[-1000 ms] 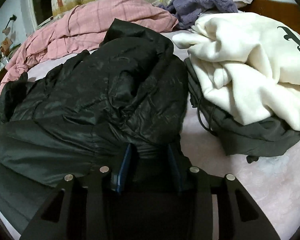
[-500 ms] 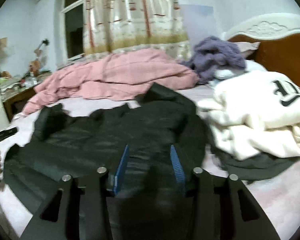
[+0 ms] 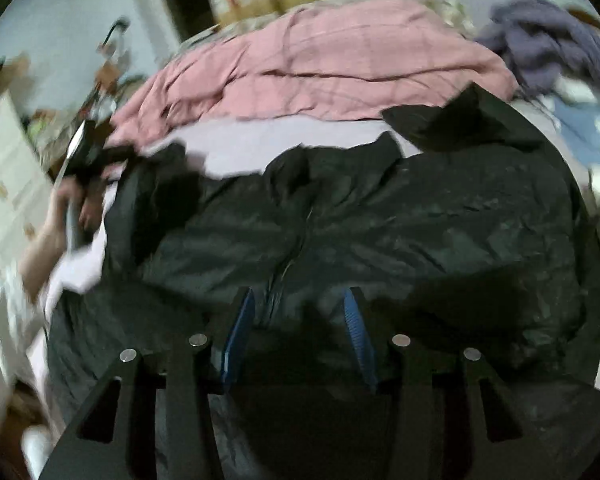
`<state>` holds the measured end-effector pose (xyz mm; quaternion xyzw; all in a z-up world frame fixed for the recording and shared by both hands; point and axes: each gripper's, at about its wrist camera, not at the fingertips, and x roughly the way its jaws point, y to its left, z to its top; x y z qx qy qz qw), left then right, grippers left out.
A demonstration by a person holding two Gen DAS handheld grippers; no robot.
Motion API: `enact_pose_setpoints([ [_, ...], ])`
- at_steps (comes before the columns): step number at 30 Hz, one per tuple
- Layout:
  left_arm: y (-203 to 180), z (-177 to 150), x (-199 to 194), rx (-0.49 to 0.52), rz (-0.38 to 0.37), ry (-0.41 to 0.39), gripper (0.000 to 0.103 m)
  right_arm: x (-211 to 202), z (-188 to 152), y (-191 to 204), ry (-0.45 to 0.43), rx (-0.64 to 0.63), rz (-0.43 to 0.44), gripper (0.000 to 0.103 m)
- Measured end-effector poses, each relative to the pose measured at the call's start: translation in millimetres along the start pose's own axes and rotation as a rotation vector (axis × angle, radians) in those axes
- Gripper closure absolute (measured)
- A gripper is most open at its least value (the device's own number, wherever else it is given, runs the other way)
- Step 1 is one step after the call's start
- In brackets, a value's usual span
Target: Fold large clothes
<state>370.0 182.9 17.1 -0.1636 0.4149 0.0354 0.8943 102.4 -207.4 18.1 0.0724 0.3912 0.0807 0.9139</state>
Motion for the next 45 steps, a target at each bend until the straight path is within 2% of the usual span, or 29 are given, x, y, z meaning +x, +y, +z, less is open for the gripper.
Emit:
enact_pose_setpoints([
  [2, -5, -8, -10, 0.055, 0.016, -0.036, 0.066, -8, -9, 8, -0.037, -0.064, -0.037, 0.054],
  [3, -9, -12, -16, 0.095, 0.013, -0.044, 0.087, -12, -12, 10, -0.054, -0.075, -0.047, 0.054],
  [4, -15, -13, -23, 0.144, 0.018, -0.045, 0.101, -17, -12, 11, -0.07, -0.09, -0.056, 0.055],
  [5, -18, -16, -38, 0.172, 0.023, -0.06, 0.101, -22, -11, 12, -0.082, -0.097, -0.067, 0.056],
  [7, -16, -20, -77, 0.186, -0.021, -0.133, 0.101, -33, -9, 10, -0.106, -0.09, -0.075, 0.063],
  [10, -21, -34, -154, 0.248, -0.122, -0.248, 0.101, -53, -10, 8, -0.126, -0.091, -0.091, 0.064],
  [12, -29, -48, -198, 0.307, -0.208, -0.274, 0.101, -66, -12, 9, -0.145, -0.1, -0.123, 0.064],
  [14, -43, -71, -235, 0.371, -0.263, -0.267, 0.101, -82, -15, 4, -0.163, -0.071, -0.123, 0.064],
  [16, -50, -110, -261, 0.395, -0.348, -0.249, 0.101, -99, -20, -8, -0.182, 0.005, -0.091, 0.064],
  [17, -52, -133, -266, 0.391, -0.393, -0.224, 0.101, -110, -24, -20, -0.194, 0.081, -0.053, 0.064],
  [19, -56, -173, -268, 0.399, -0.434, -0.181, 0.101, -121, -32, -37, -0.201, 0.18, -0.019, 0.064],
  [21, -61, -215, -263, 0.445, -0.458, -0.136, 0.1, -122, -36, -41, -0.189, 0.199, -0.048, 0.064],
  [23, -65, -253, -254, 0.484, -0.432, -0.116, 0.099, -121, -42, -45, -0.179, 0.218, -0.061, 0.064],
  [24, -65, -268, -248, 0.481, -0.427, -0.097, 0.093, -120, -43, -45, -0.172, 0.221, -0.06, 0.064],
  [25, -63, -280, -241, 0.457, -0.425, -0.07, 0.079, -119, -45, -45, -0.16, 0.221, -0.061, 0.06],
  [26, -55, -289, -236, 0.409, -0.427, -0.059, 0.07, -119, -47, -43, -0.155, 0.22, -0.06, 0.052],
  [27, -46, -296, -235, 0.367, -0.431, -0.065, 0.055, -120, -49, -43, -0.154, 0.223, -0.053, 0.05],
  [28, -36, -302, -235, 0.333, -0.428, -0.074, 0.052, -120, -50, -42, -0.152, 0.228, -0.028, 0.05],
  [29, -28, -305, -237, 0.319, -0.423, -0.085, 0.052, -120, -53, -41, -0.146, 0.233, 0.011, 0.05],
  [31, -11, -307, -248, 0.318, -0.397, -0.135, 0.049, -119, -55, -35, -0.15, 0.219, 0.028, 0.05],
  [34, 16, -300, -268, 0.283, -0.327, -0.227, 0.041, -117, -56, -20, -0.178, 0.143, -0.026, 0.05],
  [38, 49, -283, -282, 0.201, -0.241, -0.309, 0.041, -110, -62, -10, -0.174, 0.092, -0.046, 0.05],
  [42, 80, -265, -282, 0.138, -0.178, -0.356, 0.04, -104, -68, -13, -0.152, 0.083, -0.035, 0.05],
  [45, 101, -255, -280, 0.093, -0.093, -0.373, 0.032, -100, -69, -14, -0.148, 0.077, -0.05, 0.05],
])
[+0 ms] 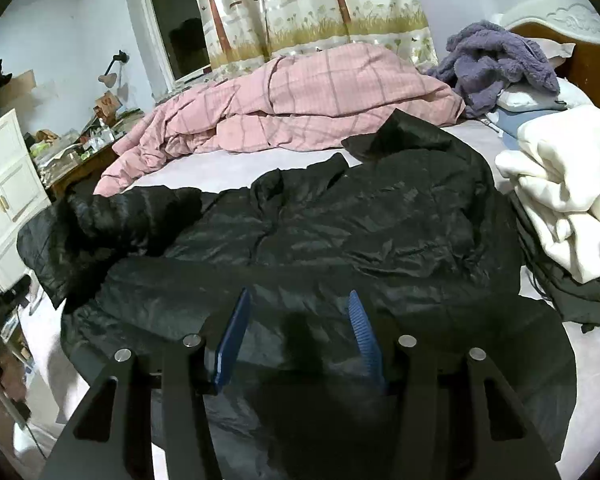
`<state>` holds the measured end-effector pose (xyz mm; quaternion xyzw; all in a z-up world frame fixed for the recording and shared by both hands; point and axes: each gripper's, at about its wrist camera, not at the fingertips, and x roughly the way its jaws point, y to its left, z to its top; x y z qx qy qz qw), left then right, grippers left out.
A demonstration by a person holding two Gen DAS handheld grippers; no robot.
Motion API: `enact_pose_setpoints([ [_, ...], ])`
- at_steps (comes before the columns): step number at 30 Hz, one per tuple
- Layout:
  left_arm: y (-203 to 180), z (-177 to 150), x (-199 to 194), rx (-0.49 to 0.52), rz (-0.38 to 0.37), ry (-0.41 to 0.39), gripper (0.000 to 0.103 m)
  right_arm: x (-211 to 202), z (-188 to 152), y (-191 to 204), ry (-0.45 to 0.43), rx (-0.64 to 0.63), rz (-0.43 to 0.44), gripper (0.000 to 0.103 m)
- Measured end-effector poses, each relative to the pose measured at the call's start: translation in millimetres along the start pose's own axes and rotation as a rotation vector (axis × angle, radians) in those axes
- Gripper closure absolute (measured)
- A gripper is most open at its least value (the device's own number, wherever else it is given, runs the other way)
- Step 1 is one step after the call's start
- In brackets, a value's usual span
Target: Fold large clothes
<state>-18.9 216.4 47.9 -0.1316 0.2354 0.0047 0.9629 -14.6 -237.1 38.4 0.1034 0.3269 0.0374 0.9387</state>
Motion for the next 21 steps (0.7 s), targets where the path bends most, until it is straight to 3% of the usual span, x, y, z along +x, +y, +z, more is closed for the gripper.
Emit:
enact_pose_setpoints([
  [4, 43, 0, 25, -0.136, 0.089, 0.031, 0.032, 9, -3, -1, 0.024, -0.003, -0.002, 0.05],
  [6, 61, -3, 47, -0.221, 0.084, 0.064, 0.033, 13, -6, 3, 0.03, -0.017, -0.012, 0.05],
  [8, 77, -4, 64, -0.287, 0.051, 0.085, 0.034, 16, -8, 9, 0.039, -0.036, -0.011, 0.05],
  [11, 79, 4, 77, -0.349, -0.087, 0.068, 0.041, 17, -12, 19, 0.038, -0.09, -0.01, 0.05],
  [14, 50, 26, 94, -0.297, -0.2, 0.13, 0.043, 18, -15, 26, 0.026, -0.138, -0.044, 0.05],
  [15, 34, 34, 99, -0.256, -0.189, 0.14, 0.049, 18, -15, 27, 0.025, -0.142, -0.043, 0.05],
  [18, -17, 52, 105, -0.126, -0.198, 0.146, 0.049, 12, -15, 24, 0.019, -0.141, -0.039, 0.05],
  [21, -65, 61, 112, -0.074, -0.235, 0.178, 0.045, 7, -14, 18, 0.008, -0.147, -0.044, 0.05],
])
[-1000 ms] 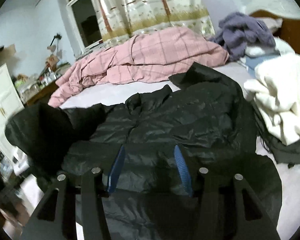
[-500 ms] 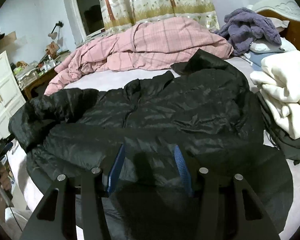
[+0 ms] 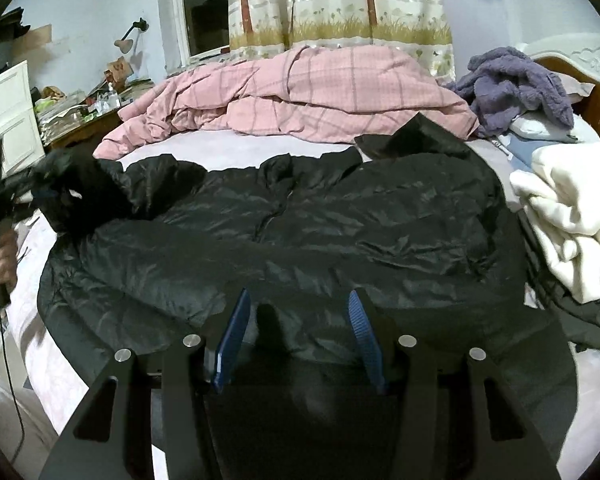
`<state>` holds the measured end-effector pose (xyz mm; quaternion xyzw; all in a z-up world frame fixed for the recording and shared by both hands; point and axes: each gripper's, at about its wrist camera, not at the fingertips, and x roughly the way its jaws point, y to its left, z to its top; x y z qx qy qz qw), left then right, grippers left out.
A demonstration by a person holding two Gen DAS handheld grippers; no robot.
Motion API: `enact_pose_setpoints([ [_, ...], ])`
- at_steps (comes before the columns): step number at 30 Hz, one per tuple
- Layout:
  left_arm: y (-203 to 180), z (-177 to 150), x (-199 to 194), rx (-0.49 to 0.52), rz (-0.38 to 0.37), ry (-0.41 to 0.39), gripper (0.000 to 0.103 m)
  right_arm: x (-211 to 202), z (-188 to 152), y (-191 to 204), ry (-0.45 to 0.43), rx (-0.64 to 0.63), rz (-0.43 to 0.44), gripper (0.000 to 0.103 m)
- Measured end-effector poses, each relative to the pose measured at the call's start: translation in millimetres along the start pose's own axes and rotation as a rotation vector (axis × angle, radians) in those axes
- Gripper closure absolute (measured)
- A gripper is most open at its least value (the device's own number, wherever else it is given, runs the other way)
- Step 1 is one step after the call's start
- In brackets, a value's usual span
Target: Fold large clothes
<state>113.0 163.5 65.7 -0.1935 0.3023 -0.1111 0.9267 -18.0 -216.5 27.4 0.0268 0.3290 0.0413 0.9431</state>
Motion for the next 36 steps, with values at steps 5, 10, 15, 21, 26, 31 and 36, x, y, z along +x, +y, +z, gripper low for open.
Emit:
enact_pose_setpoints([
  [5, -50, 4, 34, 0.004, 0.0, 0.039, 0.033, -7, 3, -16, -0.016, 0.034, -0.001, 0.05],
  [10, -96, 3, 69, 0.118, 0.1, 0.073, 0.034, -14, 7, -31, -0.033, 0.067, 0.007, 0.05],
  [15, -114, -12, 67, 0.196, 0.118, 0.043, 0.059, -13, 6, -41, -0.03, 0.066, -0.022, 0.05],
  [21, -160, -21, 77, 0.295, -0.068, 0.06, 0.103, -16, 9, -53, -0.029, 0.144, -0.046, 0.05],
  [26, -226, -59, 83, 0.464, -0.106, 0.139, 0.102, -19, 10, -62, -0.085, 0.126, -0.211, 0.05],
  [31, -197, -65, 11, 0.528, -0.004, -0.063, 0.066, -12, 10, -74, -0.061, 0.173, -0.193, 0.05],
  [36, -109, -37, -28, 0.366, 0.207, -0.151, 0.066, -9, 9, -65, -0.05, 0.147, -0.179, 0.05],
])
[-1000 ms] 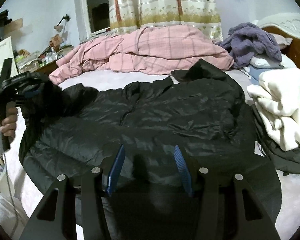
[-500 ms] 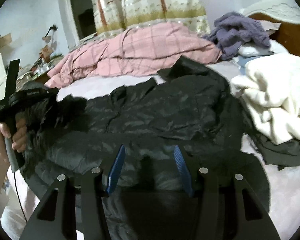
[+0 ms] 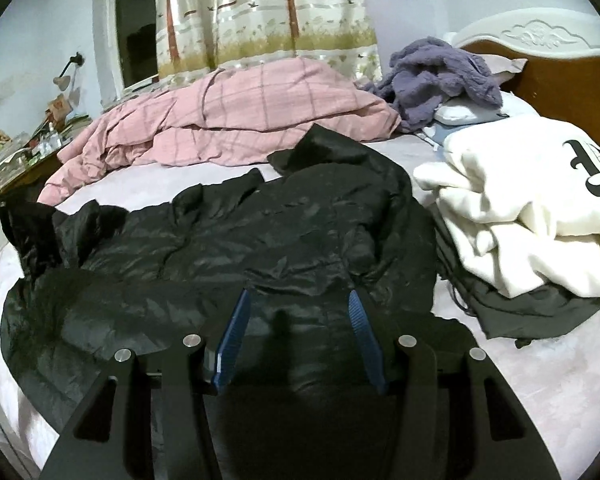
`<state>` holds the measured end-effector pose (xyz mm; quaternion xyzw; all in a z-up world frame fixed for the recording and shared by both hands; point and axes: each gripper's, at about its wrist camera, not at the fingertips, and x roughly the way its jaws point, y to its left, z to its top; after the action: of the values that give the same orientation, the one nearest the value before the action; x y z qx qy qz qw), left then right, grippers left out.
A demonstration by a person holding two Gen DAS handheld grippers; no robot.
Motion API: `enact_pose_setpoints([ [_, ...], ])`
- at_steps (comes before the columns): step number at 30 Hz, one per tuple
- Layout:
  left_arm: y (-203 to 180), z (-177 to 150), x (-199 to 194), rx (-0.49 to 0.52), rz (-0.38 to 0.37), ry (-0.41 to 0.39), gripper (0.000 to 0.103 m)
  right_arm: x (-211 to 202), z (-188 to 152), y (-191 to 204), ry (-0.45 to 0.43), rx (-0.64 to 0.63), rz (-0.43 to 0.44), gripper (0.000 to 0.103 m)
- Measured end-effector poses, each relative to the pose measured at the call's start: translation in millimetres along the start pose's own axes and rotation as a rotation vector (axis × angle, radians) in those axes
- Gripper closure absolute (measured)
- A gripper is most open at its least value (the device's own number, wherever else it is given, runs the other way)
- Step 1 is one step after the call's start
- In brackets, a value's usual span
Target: Fold large clothes
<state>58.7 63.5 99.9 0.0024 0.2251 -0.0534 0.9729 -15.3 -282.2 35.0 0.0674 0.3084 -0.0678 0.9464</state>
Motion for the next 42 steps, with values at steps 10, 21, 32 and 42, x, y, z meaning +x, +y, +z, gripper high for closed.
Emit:
enact_pose_setpoints([
  [10, 179, -78, 42, -0.466, 0.217, 0.21, 0.068, -3, -6, 29, -0.037, -0.079, -0.001, 0.048],
  [21, 211, -98, 113, -0.537, 0.13, 0.355, 0.071, 5, -10, 37, -0.01, -0.045, 0.084, 0.047],
  [32, 134, 17, 10, -0.315, 0.067, 0.01, 0.101, 1, -12, 32, -0.045, -0.092, 0.055, 0.047],
  [42, -20, 138, -34, -0.102, -0.207, -0.115, 0.101, -34, -2, 13, -0.225, -0.078, -0.103, 0.047],
])
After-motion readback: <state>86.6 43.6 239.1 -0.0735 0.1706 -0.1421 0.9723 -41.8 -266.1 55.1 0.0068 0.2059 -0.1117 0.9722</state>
